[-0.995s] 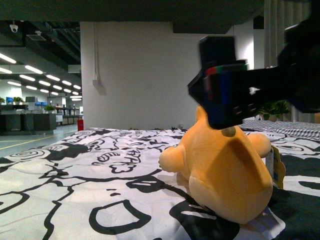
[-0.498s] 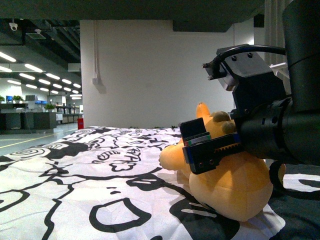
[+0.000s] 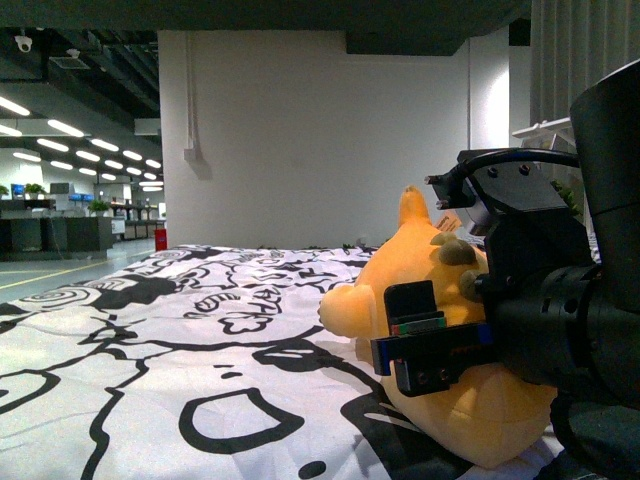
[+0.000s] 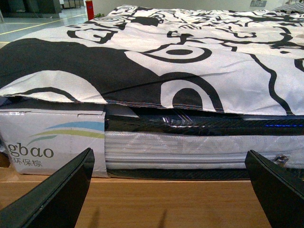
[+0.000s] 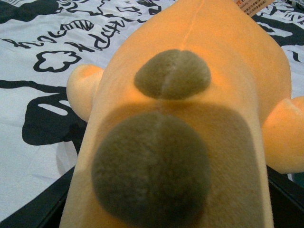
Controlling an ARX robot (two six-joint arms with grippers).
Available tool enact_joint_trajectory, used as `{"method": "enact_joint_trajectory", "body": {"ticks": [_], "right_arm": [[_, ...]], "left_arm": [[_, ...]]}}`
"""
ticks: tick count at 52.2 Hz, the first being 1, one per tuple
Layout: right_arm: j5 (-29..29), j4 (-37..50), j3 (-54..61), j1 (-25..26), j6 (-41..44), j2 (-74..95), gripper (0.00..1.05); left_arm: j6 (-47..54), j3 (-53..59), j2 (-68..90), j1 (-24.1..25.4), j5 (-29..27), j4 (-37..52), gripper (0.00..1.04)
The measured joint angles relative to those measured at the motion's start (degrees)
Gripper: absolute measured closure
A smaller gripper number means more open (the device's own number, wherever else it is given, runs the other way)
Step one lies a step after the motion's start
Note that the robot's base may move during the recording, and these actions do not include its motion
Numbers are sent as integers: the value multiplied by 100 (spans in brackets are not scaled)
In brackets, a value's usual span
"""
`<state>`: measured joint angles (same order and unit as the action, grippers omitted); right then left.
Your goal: Put away toys
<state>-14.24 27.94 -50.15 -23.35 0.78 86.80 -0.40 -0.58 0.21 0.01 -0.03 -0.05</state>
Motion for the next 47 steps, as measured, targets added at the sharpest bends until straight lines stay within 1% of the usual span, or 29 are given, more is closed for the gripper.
{"method": "enact_joint_trajectory", "body": {"ticks": [2,6,8,13,15,18,23,29,33,39,42,46,47], "right_arm": [[4,-13,0,0,-79,-33,33],[55,-103,0,2,-214,-120,43],[72,-133,0,4,-264,-157,46],[227,-256,0,39,-411,-352,58],[275,-289,0,55,-450,-413,61],[450,-400,0,111,-562,-629,70],[811,-562,0,227,-730,-1012,81],[1222,-737,20,428,-876,-1563,91],[1593,-903,149,688,-966,-2140,95],[2072,-1054,417,1051,-1091,-2787,96],[2369,-1128,614,1298,-1180,-3145,96],[2981,-1215,1064,1838,-1373,-3860,96],[3049,-1220,1113,1895,-1379,-3934,96]], "left_arm": [[0,0,0,0,0,0,6],[0,0,0,0,0,0,6],[0,0,0,0,0,0,6],[0,0,0,0,0,0,6],[0,0,0,0,0,0,6],[0,0,0,0,0,0,6],[0,0,0,0,0,0,6],[0,0,0,0,0,0,6],[0,0,0,0,0,0,6],[0,0,0,0,0,0,6],[0,0,0,0,0,0,6],[0,0,0,0,0,0,6],[0,0,0,0,0,0,6]]}}
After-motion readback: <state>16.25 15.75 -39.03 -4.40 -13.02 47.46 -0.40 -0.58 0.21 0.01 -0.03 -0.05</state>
